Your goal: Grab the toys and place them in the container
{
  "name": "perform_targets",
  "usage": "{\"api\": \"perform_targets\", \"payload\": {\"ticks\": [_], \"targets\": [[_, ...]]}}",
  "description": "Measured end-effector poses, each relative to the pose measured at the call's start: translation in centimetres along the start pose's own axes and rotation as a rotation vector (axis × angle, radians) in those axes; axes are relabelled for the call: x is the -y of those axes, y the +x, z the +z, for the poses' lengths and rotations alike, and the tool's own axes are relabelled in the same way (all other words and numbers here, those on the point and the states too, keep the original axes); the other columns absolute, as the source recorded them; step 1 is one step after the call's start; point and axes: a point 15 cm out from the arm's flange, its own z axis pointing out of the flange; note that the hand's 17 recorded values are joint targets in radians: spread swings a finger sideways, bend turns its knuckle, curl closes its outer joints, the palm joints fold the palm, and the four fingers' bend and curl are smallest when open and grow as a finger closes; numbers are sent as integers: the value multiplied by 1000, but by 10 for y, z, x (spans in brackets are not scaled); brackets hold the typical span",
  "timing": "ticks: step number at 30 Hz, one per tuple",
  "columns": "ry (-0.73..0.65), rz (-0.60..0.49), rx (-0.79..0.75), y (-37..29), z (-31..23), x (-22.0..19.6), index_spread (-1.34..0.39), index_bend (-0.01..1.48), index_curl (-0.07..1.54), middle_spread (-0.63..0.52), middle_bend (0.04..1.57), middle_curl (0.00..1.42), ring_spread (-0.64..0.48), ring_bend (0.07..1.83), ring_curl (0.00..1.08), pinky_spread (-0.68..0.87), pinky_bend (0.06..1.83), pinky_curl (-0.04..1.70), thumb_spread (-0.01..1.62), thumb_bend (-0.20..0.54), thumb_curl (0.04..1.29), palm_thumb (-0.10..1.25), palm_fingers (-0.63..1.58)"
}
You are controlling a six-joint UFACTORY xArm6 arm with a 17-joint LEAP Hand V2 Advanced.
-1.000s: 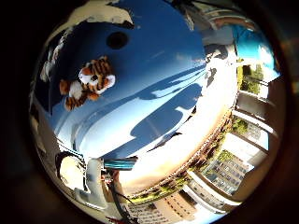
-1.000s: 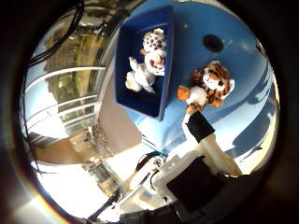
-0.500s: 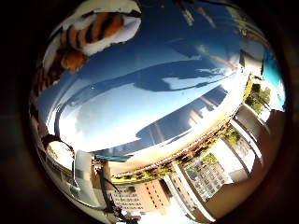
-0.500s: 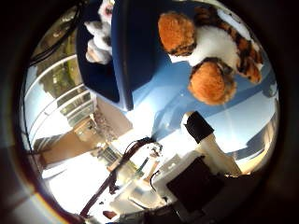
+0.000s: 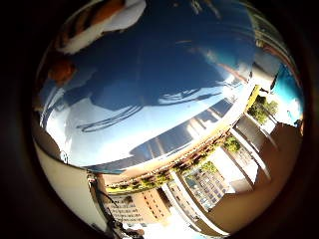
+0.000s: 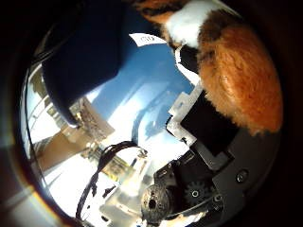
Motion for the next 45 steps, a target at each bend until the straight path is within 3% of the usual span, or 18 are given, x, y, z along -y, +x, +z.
{"api": "perform_targets", "payload": {"ticks": [1, 5, 9, 13, 17, 27, 35, 45], "targets": [[16, 3, -3, 2, -1, 1, -338, 187, 115, -155, 771, 582, 79, 1135, 642, 361, 710, 328, 1056, -10, 429, 799, 837], [124, 23, -21, 11, -12, 7, -472, 299, 78, -208, 929, 702, 9, 1213, 710, 348, 1059, 449, 1046, 16, 485, 911, 1124], [259, 53, -32, 16, -34, 0, -608, 429, 56, -240, 1031, 822, -41, 1266, 774, 289, 1341, 602, 1070, 41, 557, 1008, 1110], [296, 83, -22, 12, -66, -24, -699, 528, 37, -253, 1076, 890, -65, 1304, 800, 249, 1422, 667, 1071, 34, 603, 1033, 1071], [313, 141, 84, -16, -103, -60, -799, 641, 8, -266, 1105, 970, -86, 1341, 826, 212, 1470, 723, 1071, 10, 653, 1039, 1021], [535, 120, 131, -75, -287, -111, -959, 865, -13, -280, 1136, 1100, -121, 1401, 865, 164, 1517, 795, 1066, -14, 743, 1014, 944], [665, 74, 129, -172, -328, -74, -1025, 977, -15, -283, 1150, 1159, -129, 1434, 877, 148, 1537, 829, 1063, -14, 793, 996, 903], [619, 89, 144, -231, -285, 22, -1058, 1050, -18, -284, 1162, 1196, -131, 1462, 878, 139, 1547, 854, 1044, -15, 836, 984, 881]]}}
